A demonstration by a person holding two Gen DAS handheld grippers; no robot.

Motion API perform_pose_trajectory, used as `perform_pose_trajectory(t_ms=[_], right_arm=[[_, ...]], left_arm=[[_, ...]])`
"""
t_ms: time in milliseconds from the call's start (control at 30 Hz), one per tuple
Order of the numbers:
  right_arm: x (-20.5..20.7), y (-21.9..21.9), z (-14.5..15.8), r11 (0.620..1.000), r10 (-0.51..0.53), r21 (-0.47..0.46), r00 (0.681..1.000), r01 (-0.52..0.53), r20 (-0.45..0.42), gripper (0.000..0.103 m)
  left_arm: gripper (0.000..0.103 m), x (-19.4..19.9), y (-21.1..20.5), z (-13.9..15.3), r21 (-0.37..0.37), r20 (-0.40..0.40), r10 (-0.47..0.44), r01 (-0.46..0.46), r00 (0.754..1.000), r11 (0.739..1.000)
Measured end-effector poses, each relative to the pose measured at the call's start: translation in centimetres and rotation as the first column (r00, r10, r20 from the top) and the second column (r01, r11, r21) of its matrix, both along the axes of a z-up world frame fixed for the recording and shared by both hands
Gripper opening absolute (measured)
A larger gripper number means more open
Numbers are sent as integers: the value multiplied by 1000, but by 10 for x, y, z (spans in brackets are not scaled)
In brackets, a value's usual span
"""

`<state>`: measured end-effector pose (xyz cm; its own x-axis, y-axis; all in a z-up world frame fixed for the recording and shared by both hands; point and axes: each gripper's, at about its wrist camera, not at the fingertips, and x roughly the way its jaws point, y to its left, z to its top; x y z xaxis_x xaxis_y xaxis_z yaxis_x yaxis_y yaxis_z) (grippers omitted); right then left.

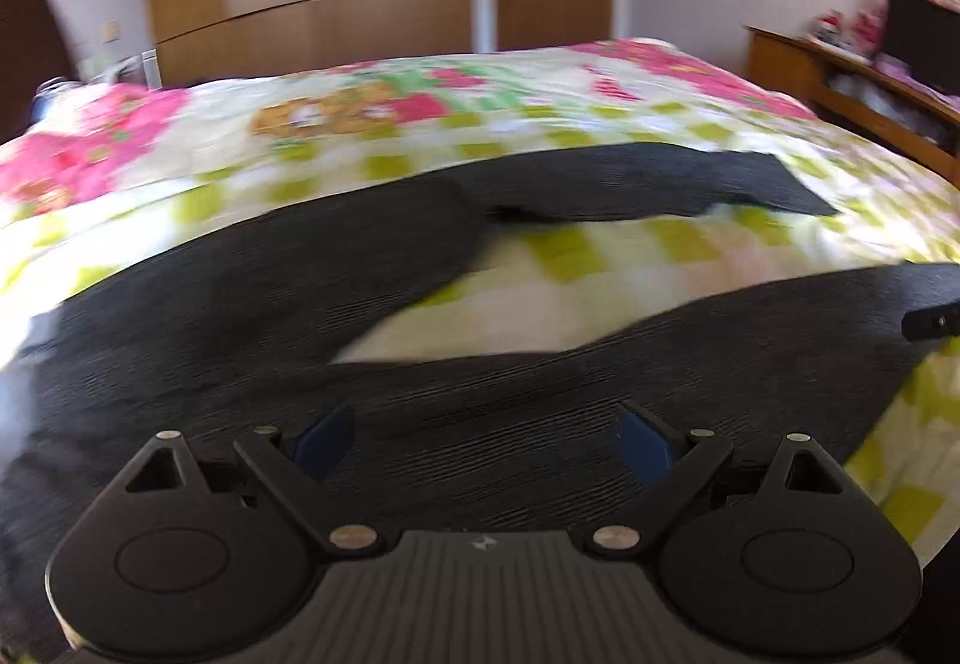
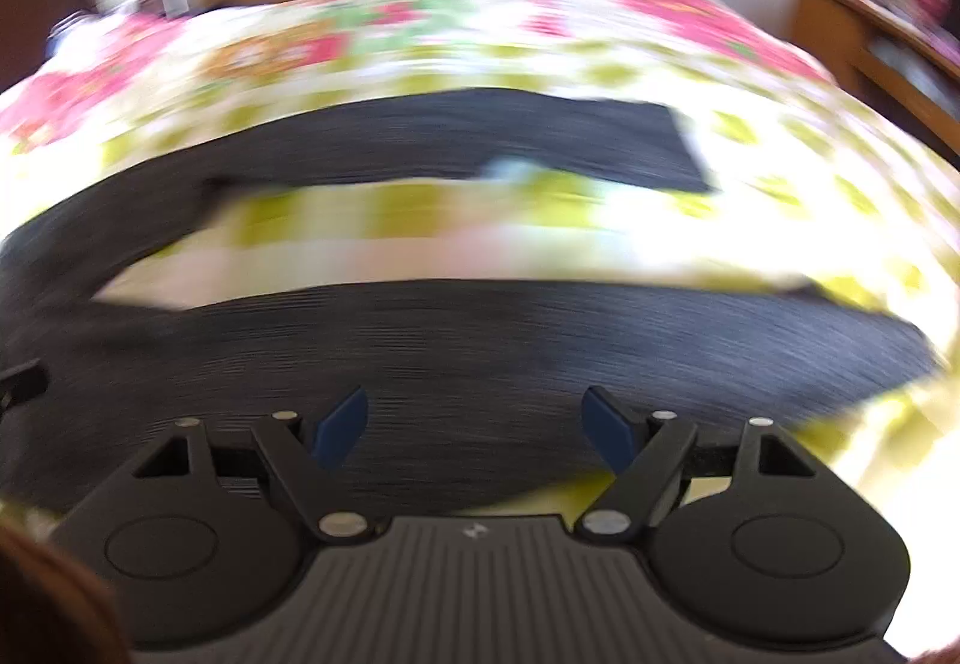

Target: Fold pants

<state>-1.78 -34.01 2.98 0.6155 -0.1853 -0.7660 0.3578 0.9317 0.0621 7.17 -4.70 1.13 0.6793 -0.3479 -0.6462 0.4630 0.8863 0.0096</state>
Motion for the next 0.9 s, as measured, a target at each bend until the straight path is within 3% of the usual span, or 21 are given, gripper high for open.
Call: perform_pose_trajectory(t_ms=[133,300,367,433,500,600,700,800,900], right_arm=[[-23,-80,-12,974,-213,74,977,213,-1,79],[-37,-142,-23,918,-381,130,924,376,16,79],[-37,-159,-30,886,-431,207,902,415,32,76],[-40,-172,-32,862,-457,272,888,427,55,54],[-38,-178,-31,848,-480,285,875,446,59,25],[-37,-184,-25,847,-463,332,883,414,81,7],[-23,-198,-13,838,-432,415,895,354,110,5],[-24,-209,23,820,-414,520,874,238,253,4],[-40,-197,57,862,-356,488,851,140,386,4]], left_arm=[[102,0,-70,-1,2,1,-123,123,992,992],[102,4,-128,-7,-4,-35,-212,212,977,977],[102,4,-143,-11,13,-40,-232,233,972,972],[102,7,-153,-17,32,-56,-249,251,967,968],[102,4,-158,-19,48,-69,-257,261,964,964],[102,5,-167,-22,66,-78,-267,272,961,960],[102,7,-176,-17,79,-65,-273,278,960,957],[102,1,-181,-2,70,-14,-284,285,959,956],[102,-7,-187,5,53,22,-304,302,953,952]])
